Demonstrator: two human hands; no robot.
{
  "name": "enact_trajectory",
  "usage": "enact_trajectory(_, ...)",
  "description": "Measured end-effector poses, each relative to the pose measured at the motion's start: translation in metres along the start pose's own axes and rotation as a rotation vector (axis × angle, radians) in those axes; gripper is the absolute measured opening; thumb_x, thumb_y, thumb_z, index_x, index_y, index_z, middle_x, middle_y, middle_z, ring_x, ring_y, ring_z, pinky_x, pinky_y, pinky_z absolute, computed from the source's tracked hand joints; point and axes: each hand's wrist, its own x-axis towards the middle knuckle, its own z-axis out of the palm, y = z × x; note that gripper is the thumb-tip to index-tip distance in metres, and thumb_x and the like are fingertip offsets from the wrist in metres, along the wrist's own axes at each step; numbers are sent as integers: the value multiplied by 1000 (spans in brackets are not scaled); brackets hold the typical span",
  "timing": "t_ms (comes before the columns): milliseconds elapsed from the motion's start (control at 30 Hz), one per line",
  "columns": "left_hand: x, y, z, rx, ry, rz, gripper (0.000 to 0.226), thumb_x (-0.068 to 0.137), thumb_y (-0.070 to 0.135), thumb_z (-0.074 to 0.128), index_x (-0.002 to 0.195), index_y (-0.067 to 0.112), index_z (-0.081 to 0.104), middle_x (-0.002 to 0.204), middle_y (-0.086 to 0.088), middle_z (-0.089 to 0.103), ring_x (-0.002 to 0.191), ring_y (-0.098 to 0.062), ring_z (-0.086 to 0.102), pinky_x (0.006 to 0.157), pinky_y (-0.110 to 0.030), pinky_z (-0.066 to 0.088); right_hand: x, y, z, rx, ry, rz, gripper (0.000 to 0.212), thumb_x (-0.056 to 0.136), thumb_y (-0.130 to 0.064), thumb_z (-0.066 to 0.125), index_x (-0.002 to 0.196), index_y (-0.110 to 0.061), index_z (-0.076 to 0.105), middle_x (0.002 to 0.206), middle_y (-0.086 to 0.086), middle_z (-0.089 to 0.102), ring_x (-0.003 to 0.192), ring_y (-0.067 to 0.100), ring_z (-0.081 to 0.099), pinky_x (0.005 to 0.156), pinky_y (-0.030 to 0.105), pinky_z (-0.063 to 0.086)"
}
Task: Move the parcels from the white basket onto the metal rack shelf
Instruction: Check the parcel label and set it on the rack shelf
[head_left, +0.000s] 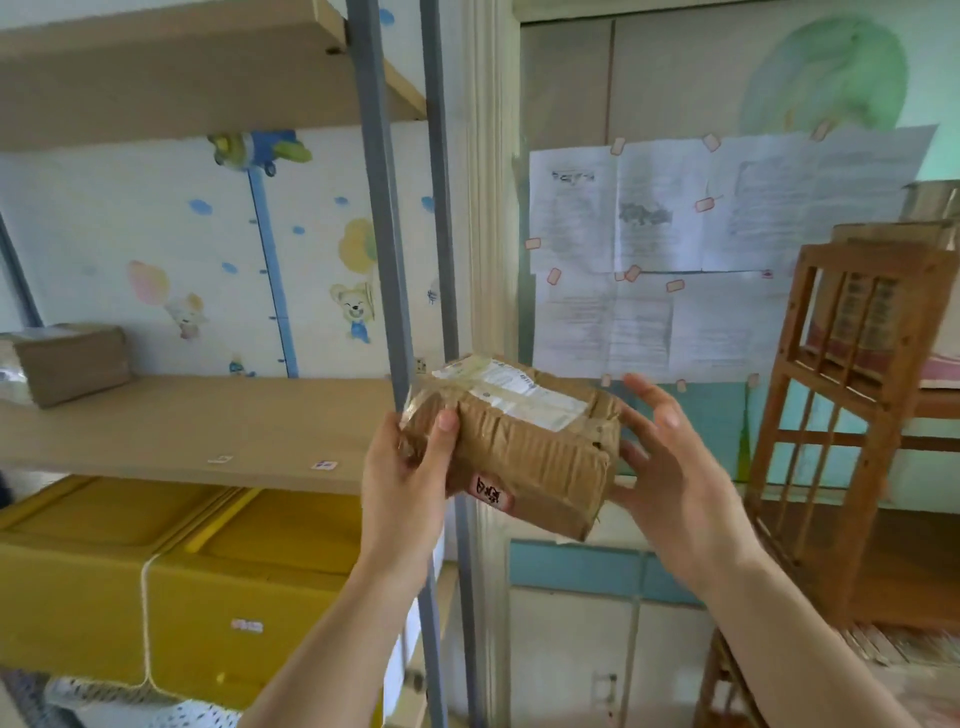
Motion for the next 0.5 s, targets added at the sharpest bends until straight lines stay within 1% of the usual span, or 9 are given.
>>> enact_trajectory(33,5,1,-16,36,40,3,53,74,59,65,114,24,64,110,2,74,103,-16,72,85,-40,62,-2,9,17,-107,-36,-55,98,59,-58,86,143,-25,47,139,2,61,124,24,61,96,48,50)
enact_trajectory(100,15,2,-50,72,84,10,55,71,67,64,110,28,64,109,3,73,104,-16,70,90,-50,60,-3,30,55,-302,-71,-160,85,69,-32,89,142,-22,46,135,-3,64,125,18,61,95,42,55)
enact_trajectory(133,19,4,-66,79,85,18,55,72,67,64,109,27,64,109,2,73,104,-17,70,89,-52,60,-2,39,72,-362,-76,-197,80,72,-19,88,140,-23,47,131,-7,65,123,15,62,90,37,58)
enact_trajectory(167,23,5,-83,88,78,23,54,75,65,64,112,26,63,110,3,73,104,-16,71,88,-51,60,0,48,87,-390,-70,-220,78,73,-11,86,138,-25,48,127,-10,66,119,12,63,85,32,60)
enact_trajectory(233,29,10,-116,119,48,38,52,80,59,62,117,24,61,111,5,73,103,-12,72,86,-49,62,4,65,115,-395,-76,-239,78,72,-5,84,138,-26,48,127,-9,67,118,12,64,81,28,60)
enact_trajectory(300,37,15,-149,191,7,88,49,85,57,59,122,26,59,114,7,72,106,-10,70,89,-45,61,9,82,140,-391,-82,-238,80,72,-5,84,141,-24,47,133,-4,64,121,16,62,82,28,60)
enact_trajectory(400,55,20,-197,306,-67,163,43,96,46,51,134,27,55,121,12,70,113,-3,65,93,-28,56,19,107,176,-391,-80,-198,83,70,-7,83,142,-26,46,132,-3,64,122,17,62,82,30,61)
enact_trajectory(467,68,20,-226,354,-85,164,35,100,37,48,132,25,58,114,14,73,109,1,66,90,-19,54,30,121,197,-397,-98,-180,84,70,-7,81,144,-24,44,132,-3,64,121,17,63,85,30,60)
enact_trajectory(500,75,19,-239,367,-88,147,32,101,35,47,128,24,60,109,14,74,104,2,67,88,-19,55,37,128,206,-404,-111,-173,84,71,-7,80,145,-22,43,133,-1,64,121,17,63,85,29,60)
